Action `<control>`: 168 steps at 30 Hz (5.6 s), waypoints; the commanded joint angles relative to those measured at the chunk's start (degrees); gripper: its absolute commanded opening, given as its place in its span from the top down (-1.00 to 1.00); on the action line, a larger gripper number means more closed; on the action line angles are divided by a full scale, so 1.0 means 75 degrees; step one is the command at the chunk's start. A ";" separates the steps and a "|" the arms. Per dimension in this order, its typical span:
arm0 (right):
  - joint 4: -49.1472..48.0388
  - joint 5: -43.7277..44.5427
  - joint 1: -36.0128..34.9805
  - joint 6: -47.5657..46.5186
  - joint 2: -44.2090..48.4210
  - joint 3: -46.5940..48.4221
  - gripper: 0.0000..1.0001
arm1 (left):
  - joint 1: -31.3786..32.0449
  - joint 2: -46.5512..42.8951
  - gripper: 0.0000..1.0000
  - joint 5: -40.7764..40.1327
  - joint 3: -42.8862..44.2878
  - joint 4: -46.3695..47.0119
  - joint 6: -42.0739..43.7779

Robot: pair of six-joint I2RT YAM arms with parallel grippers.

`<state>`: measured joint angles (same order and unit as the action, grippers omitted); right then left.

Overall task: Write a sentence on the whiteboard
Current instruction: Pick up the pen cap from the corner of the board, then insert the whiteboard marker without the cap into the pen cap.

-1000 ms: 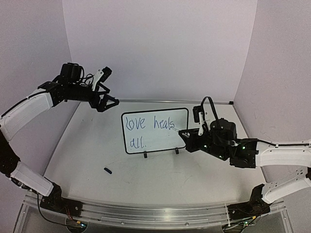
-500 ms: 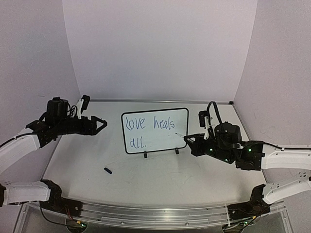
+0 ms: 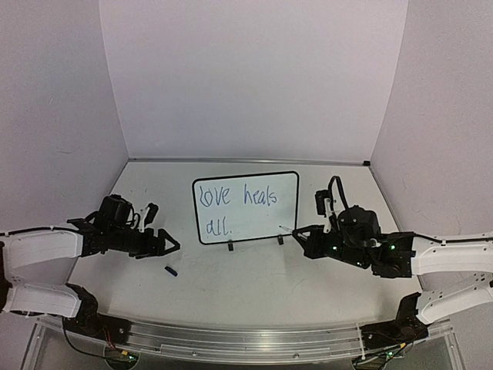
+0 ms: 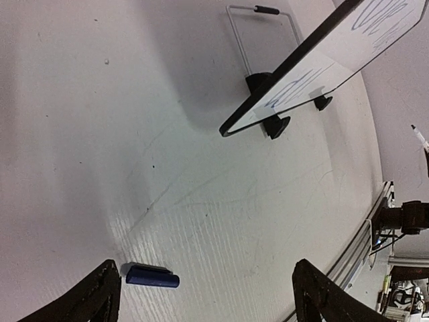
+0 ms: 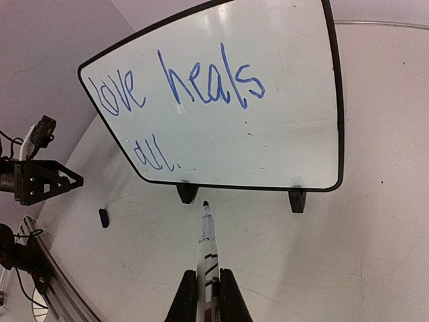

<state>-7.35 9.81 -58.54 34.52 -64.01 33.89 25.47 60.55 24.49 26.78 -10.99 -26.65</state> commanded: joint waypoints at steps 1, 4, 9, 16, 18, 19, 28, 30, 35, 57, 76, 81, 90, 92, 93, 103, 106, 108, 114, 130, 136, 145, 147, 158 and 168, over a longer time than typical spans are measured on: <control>-0.0427 -0.0027 -0.0040 0.0165 -0.0002 -0.0086 1.00 | 0.0602 0.0785 -0.75 -0.0023 0.0056 0.0883 -0.0272; -0.0451 -0.0015 -0.0054 0.0186 -0.0031 -0.0103 1.00 | 0.0939 0.1234 -0.75 -0.0216 0.0148 0.0789 -0.0203; -0.0534 -0.0053 -0.0066 0.0166 -0.0042 -0.0147 1.00 | 0.1009 0.1341 -0.76 -0.0225 -0.0063 0.1150 -0.0117; -0.0588 -0.0079 -0.0076 0.0177 -0.0076 -0.0163 1.00 | 0.1012 0.1516 -0.76 -0.0140 -0.0128 0.1430 -0.0031; -0.0602 -0.0095 -0.0085 0.0178 -0.0068 -0.0171 1.00 | 0.1010 0.1665 -0.76 -0.0129 -0.0079 0.1430 -0.0039; -0.0603 -0.0099 -0.0088 0.0173 -0.0062 -0.0176 1.00 | 0.1010 0.1741 -0.76 -0.0141 -0.0052 0.1430 -0.0059; -0.0644 -0.0065 -0.0146 0.0213 0.0103 -0.0300 1.00 | 0.1046 0.2185 -0.77 -0.0327 0.0084 0.0948 -0.0115; -0.0669 -0.0057 -0.0144 0.0213 0.0139 -0.0338 1.00 | 0.1092 0.2167 -0.77 -0.0352 0.0083 0.0783 -0.0117; -0.0740 -0.0054 -0.0149 0.0206 0.0150 -0.0394 1.00 | 0.1261 0.1857 -0.76 -0.0614 0.0001 0.0069 -0.0299; -0.1046 -0.0102 -0.0156 0.0168 0.0059 -0.0573 1.00 | 0.1879 0.1964 0.24 -0.1749 0.0362 -0.1392 -0.0330; -0.1047 0.0079 -0.0161 0.0201 0.0388 -0.0849 1.00 | 0.3101 0.2973 0.60 -0.3135 0.1104 -0.2392 -0.0859; -0.1036 0.0070 -0.0158 0.0200 0.0410 -0.0867 1.00 | 0.3256 0.3392 0.73 -0.3097 0.1133 -0.2231 -0.0802; -0.0655 -0.0216 -0.0161 0.0073 0.0644 -0.0794 1.00 | 0.3318 0.3104 1.00 -0.3110 0.1040 -0.2158 -0.0862; -0.0482 -0.0218 -0.0160 0.0021 0.0790 -0.0798 1.00 | 0.3319 0.2904 1.00 -0.3105 0.0972 -0.2102 -0.0864; -0.0415 -0.0218 -0.0160 -0.0003 0.0851 -0.0809 1.00 | 0.3319 0.2815 1.00 -0.3114 0.0944 -0.2076 -0.0864; -0.0117 -0.0804 -0.0127 -0.0344 0.0929 -0.0691 1.00 | 0.3319 0.1642 1.00 -0.2939 0.1054 -0.2195 -0.0734; -0.0070 -0.1838 -0.0032 -0.0567 0.0775 -0.0485 1.00 | 0.3319 0.1315 1.00 -0.2428 0.0974 -0.1942 -0.0312; -0.0055 -0.2589 0.0063 -0.0697 0.0555 -0.0301 1.00 | 0.3319 0.1110 1.00 -0.1752 0.0928 -0.1692 0.0108; -0.0075 -0.5266 0.0609 -0.0850 -0.0123 0.0215 1.00 | 0.3331 0.0714 1.00 0.0051 0.1235 -0.1289 0.1063; -0.0064 -0.8733 0.1212 -0.0418 -0.1473 0.1539 1.00 | 0.3583 0.2233 1.00 0.2077 0.4484 -0.3246 0.3752; -0.0045 -0.8585 0.1268 -0.0226 -0.1221 0.1560 1.00 | 0.3744 0.2686 1.00 0.2077 0.4864 -0.3717 0.4934; 0.0122 -0.8634 0.1365 -0.0152 -0.1350 0.1595 1.00 | 0.4121 0.2575 1.00 0.2022 0.4471 -0.3307 0.5074; 0.0123 -0.8700 0.1367 -0.0161 -0.1438 0.1672 1.00 | 0.4181 0.2611 1.00 0.2035 0.4469 -0.3304 0.5106; 0.0112 -0.9107 0.1355 -0.0146 -0.1932 0.1866 1.00 | 0.4288 0.2799 1.00 0.2171 0.4558 -0.3172 0.5183; 0.0100 -0.9288 0.1307 -0.0198 -0.2374 0.2043 1.00 | 0.4314 0.2861 1.00 0.2285 0.4472 -0.3013 0.5120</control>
<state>-5.94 -58.18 -48.51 33.26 -80.36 46.56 57.45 81.73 39.88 60.25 -35.81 10.96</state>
